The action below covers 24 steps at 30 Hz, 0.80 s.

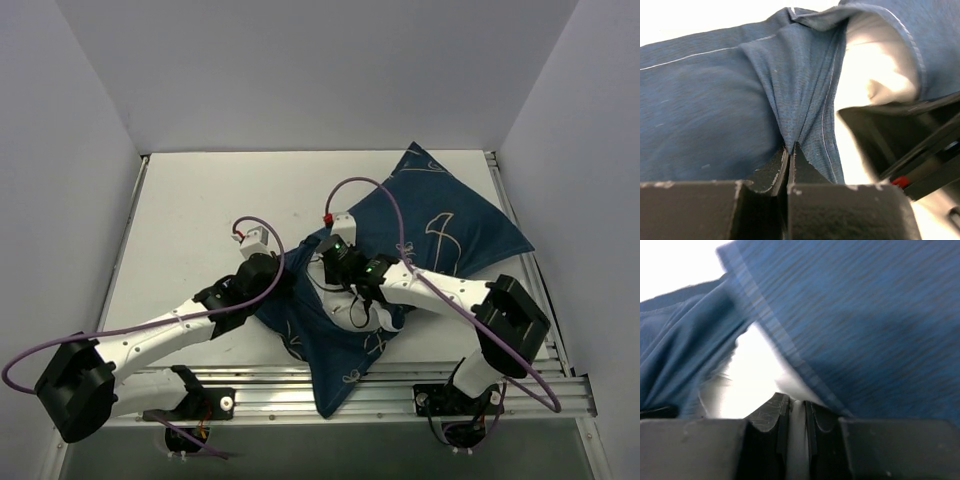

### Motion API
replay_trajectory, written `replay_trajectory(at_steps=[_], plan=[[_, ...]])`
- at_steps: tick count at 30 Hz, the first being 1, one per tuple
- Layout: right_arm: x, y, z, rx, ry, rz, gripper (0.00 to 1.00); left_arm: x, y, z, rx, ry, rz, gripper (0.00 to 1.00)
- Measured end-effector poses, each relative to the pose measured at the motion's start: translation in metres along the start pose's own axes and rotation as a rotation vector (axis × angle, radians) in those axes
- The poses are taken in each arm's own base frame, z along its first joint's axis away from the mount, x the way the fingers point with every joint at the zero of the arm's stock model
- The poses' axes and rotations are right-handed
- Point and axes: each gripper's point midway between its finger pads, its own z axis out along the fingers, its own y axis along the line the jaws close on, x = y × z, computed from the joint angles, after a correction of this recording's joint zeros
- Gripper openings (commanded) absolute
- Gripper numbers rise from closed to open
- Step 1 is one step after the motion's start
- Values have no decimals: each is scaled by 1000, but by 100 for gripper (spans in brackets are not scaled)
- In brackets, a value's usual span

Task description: Remove the pillowcase from the pillow

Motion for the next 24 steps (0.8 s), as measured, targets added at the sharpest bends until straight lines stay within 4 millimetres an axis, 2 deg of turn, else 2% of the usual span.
replay_trajectory(at_steps=[8, 16, 17, 18, 20, 21, 22, 24], plan=[[-45, -67, -37, 28, -65, 218, 0, -12, -19, -15, 76, -19, -69, 2], [-73, -121, -74, -26, -149, 444, 0, -15, -42, -24, 176, 2, -135, 2], [-76, -131, -76, -7, -164, 459, 0, -13, -39, -23, 166, 6, -131, 2], [-80, -152, -77, 55, -191, 480, 0, -11, -29, -21, 128, 9, -121, 2], [-83, -205, -81, 205, -246, 538, 0, -2, 7, -14, 5, 20, -103, 2], [-82, -225, -83, 266, -261, 562, 0, 3, 26, -12, -57, 29, -96, 2], [-79, -239, -84, 309, -266, 575, 0, 9, 44, -10, -117, 38, -90, 2], [-73, -247, -84, 335, -257, 568, 0, 12, 62, -7, -175, 39, -87, 2]])
